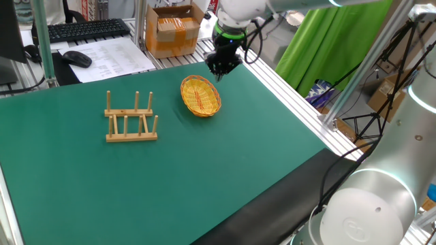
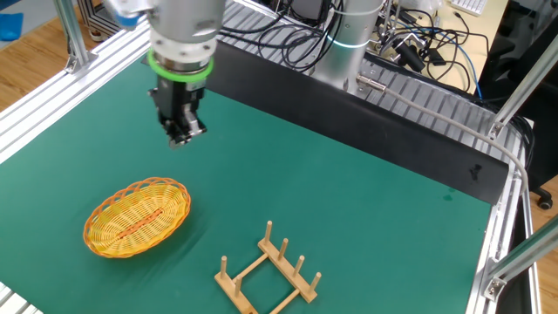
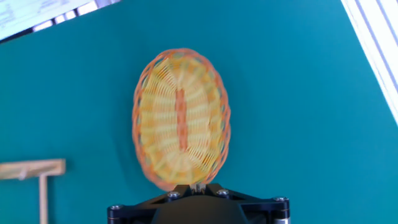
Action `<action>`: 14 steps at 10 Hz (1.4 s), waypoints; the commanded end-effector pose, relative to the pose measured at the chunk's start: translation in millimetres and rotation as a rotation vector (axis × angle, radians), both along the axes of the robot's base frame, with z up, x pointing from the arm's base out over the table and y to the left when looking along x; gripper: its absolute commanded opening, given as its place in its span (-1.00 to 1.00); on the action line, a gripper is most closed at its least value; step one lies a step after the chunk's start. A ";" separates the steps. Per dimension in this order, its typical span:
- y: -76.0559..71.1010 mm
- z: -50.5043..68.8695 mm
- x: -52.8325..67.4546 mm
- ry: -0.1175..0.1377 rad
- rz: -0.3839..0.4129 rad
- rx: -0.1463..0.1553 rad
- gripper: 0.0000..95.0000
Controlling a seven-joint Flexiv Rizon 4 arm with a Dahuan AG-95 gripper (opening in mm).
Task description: Put the dish on the dish rack
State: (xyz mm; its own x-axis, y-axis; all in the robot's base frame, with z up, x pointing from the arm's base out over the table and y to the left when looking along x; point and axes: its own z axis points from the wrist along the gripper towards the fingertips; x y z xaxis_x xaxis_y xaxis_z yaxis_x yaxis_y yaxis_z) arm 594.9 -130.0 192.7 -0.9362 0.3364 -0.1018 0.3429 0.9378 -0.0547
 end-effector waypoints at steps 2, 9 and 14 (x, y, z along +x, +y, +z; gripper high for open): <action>-29.9 -3.0 18.1 -0.002 0.022 0.009 -1.00; -38.3 0.6 20.3 -0.006 0.040 0.024 -1.00; -38.3 0.6 20.3 0.045 0.038 0.031 -1.00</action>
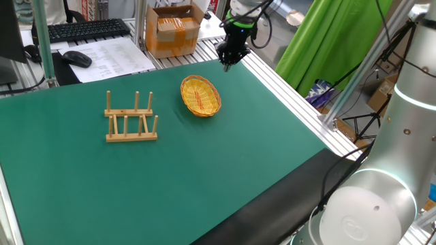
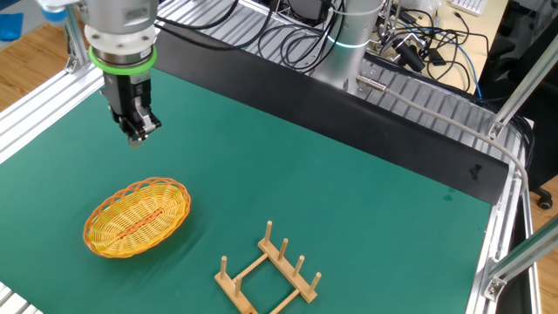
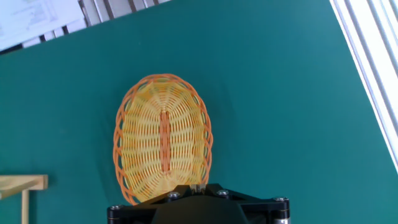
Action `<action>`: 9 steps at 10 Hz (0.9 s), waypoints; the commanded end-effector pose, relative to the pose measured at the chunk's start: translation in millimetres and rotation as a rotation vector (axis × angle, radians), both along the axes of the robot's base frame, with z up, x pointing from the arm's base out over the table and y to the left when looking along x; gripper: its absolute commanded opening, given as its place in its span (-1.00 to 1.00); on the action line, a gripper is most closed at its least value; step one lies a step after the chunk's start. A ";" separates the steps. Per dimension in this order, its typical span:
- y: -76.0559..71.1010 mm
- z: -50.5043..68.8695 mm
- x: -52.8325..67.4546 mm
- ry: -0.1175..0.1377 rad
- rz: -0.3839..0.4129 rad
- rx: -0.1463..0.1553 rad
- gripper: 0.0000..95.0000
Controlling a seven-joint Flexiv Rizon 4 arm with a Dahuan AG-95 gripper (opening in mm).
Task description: Put the dish on the dish rack
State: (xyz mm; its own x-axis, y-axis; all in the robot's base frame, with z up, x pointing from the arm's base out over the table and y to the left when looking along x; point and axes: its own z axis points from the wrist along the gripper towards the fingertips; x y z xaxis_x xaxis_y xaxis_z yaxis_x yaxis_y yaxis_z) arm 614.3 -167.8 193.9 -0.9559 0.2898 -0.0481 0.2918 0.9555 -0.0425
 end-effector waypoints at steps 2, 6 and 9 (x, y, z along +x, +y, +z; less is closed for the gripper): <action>-0.5 -0.6 0.8 0.018 -0.023 0.005 -1.00; -0.5 -0.6 0.8 0.038 -0.010 0.044 -1.00; -0.5 -0.6 0.8 0.097 0.007 0.064 -1.00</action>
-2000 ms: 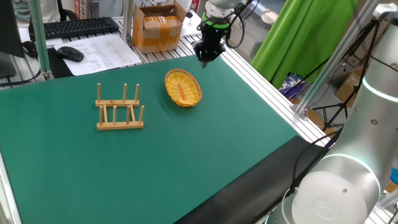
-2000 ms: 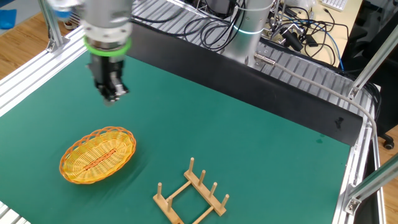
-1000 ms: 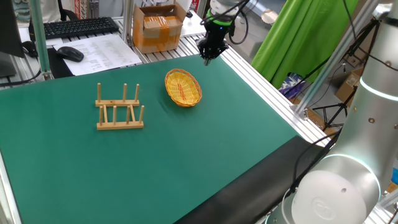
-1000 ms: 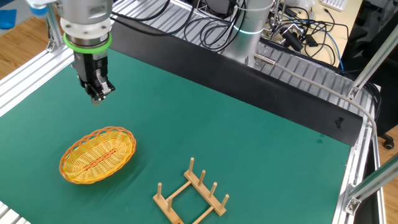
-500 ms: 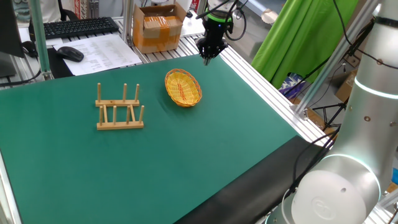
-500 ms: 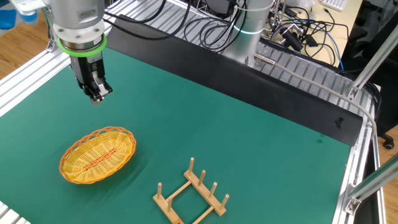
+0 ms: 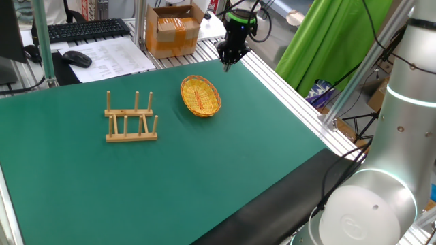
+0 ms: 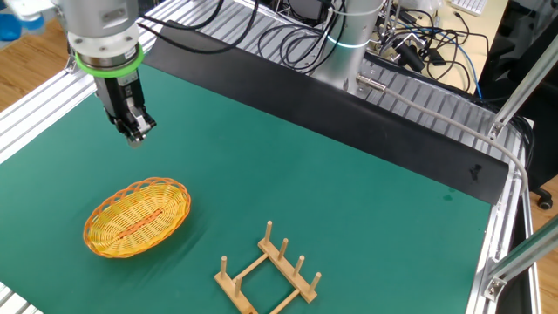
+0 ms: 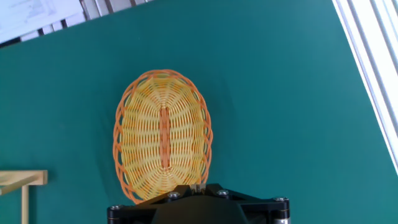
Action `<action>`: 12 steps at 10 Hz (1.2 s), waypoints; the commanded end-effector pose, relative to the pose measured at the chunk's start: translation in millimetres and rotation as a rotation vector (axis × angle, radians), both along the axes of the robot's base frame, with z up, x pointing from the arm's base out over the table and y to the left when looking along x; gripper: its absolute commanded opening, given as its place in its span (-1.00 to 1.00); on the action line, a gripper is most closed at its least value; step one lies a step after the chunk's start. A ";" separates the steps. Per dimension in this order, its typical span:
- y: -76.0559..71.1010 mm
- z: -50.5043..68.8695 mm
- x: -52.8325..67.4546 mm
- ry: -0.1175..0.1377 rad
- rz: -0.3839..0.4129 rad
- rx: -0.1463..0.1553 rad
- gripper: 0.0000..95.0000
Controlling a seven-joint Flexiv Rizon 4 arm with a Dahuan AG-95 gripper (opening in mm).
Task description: Put the dish on the dish rack
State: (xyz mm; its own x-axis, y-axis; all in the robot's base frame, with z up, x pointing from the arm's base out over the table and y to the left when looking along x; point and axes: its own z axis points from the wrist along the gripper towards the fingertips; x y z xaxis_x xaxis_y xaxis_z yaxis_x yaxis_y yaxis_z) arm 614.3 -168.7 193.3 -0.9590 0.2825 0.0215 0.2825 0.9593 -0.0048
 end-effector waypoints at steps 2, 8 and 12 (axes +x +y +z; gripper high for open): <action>0.5 0.0 0.9 0.040 0.008 0.008 -1.00; -6.1 -2.1 1.3 0.033 0.039 0.002 -1.00; -14.1 -13.7 6.6 0.018 0.040 -0.003 -0.20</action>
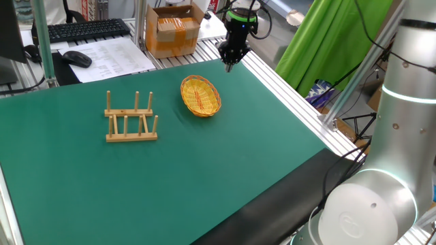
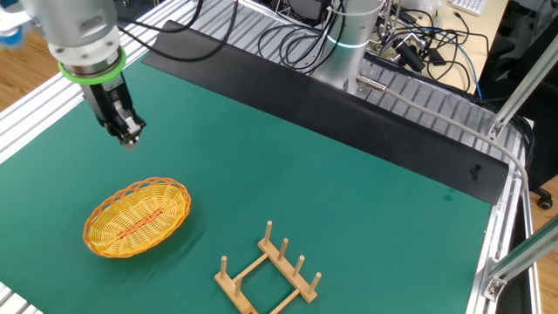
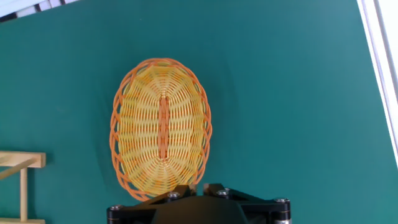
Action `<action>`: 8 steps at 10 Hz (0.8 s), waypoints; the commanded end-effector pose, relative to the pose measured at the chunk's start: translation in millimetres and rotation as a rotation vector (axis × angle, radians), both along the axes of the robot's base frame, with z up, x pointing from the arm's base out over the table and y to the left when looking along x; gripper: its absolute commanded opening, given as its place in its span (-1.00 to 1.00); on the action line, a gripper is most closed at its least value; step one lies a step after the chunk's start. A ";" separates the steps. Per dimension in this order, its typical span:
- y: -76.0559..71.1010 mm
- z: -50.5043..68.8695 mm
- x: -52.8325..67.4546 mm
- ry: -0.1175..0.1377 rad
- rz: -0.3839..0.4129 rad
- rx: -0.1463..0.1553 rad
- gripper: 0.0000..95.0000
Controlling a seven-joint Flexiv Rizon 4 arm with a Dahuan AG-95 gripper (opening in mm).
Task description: Put the dish on the dish rack
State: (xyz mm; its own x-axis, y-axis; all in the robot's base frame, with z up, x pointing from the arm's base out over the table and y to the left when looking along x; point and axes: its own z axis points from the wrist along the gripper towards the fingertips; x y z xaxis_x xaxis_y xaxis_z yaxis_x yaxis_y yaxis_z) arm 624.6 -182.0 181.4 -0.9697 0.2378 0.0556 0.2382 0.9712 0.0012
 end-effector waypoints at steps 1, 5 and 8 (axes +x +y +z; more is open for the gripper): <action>-2.7 -2.9 -3.3 -0.017 -0.007 -0.013 -0.20; -20.4 -23.0 3.7 -0.023 0.024 -0.004 -0.20; -26.1 -38.0 8.2 -0.049 0.017 0.003 -0.20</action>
